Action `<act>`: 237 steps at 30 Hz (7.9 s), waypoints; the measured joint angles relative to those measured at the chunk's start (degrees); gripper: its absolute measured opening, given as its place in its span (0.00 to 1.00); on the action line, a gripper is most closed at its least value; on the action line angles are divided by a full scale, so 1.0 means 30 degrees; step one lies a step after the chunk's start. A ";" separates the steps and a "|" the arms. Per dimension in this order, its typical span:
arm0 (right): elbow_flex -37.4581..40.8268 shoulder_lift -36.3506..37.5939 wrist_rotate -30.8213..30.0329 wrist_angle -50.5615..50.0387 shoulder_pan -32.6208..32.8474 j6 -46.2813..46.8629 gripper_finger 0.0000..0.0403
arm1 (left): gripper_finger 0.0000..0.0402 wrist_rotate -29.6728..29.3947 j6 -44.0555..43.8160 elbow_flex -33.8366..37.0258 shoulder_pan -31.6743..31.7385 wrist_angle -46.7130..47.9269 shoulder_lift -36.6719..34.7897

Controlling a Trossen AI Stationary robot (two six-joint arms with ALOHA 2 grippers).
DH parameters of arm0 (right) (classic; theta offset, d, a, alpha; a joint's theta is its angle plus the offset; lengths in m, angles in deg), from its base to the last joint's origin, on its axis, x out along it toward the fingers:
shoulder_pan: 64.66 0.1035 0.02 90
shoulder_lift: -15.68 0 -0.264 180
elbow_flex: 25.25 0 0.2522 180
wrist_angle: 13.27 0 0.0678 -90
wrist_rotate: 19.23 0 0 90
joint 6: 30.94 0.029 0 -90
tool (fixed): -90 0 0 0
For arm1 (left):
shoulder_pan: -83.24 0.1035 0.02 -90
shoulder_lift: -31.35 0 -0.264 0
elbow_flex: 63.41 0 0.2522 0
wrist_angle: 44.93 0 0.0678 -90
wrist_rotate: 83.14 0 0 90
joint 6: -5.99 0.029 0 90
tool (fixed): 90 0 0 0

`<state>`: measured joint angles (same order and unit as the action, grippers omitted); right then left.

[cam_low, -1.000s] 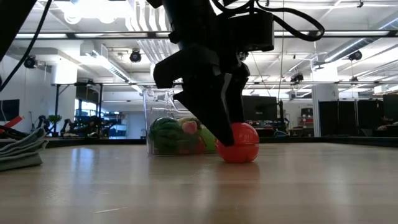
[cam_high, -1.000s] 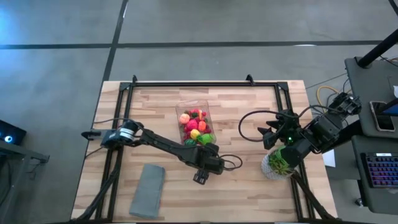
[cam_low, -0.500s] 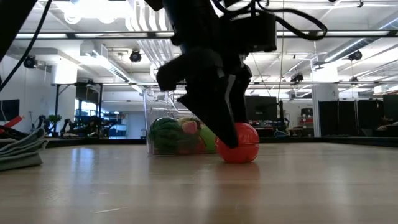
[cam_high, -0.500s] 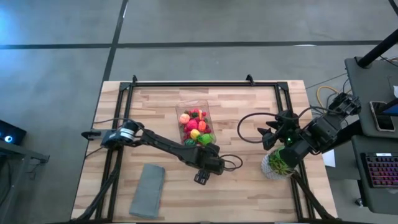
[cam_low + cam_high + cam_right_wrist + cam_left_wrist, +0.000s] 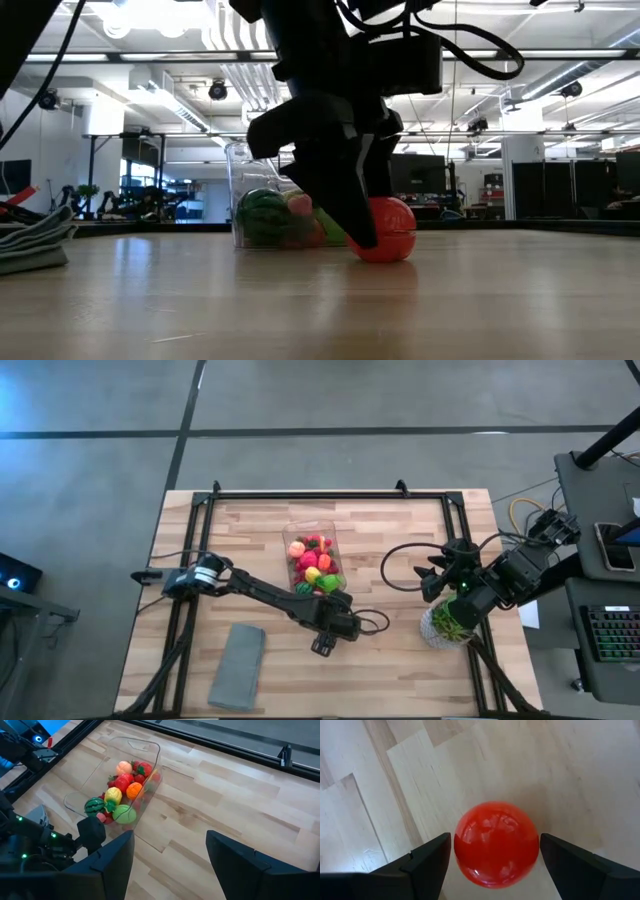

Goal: Pick and placing Produce into tupperware
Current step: Put the red tomato into the transparent container, then return to Home Position

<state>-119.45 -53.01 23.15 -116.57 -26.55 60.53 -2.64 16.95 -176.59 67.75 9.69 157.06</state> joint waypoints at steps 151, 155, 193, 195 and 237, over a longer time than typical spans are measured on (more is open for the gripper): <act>2.0623 2.2723 0.4792 2.4896 -0.0131 -2.1980 0.60 | 0.78 0.7647 -1.3499 3.1206 0.7183 -1.4167 -4.1641; 2.0630 2.2615 0.4827 2.4920 -0.0131 -2.1980 0.61 | 0.78 0.7723 -1.3566 3.1358 0.7177 -1.2384 -4.0789; 2.0638 2.2593 0.4860 2.4931 -0.0130 -2.1976 0.62 | 0.78 0.7584 -1.3522 3.2429 0.7177 -1.3442 -3.5856; 2.0638 2.2593 0.4860 2.4931 -0.0127 -2.1977 0.61 | 0.78 0.7584 -1.3522 3.2429 0.7177 -1.3461 -3.5799; 2.0638 2.2593 0.4860 2.4931 -0.0131 -2.1976 0.62 | 0.78 0.7590 -1.3522 3.2429 0.7175 -1.3448 -3.5787</act>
<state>-57.54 14.77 37.73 -41.77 -26.94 -5.40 20.13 -23.62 -79.30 89.28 -30.66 49.70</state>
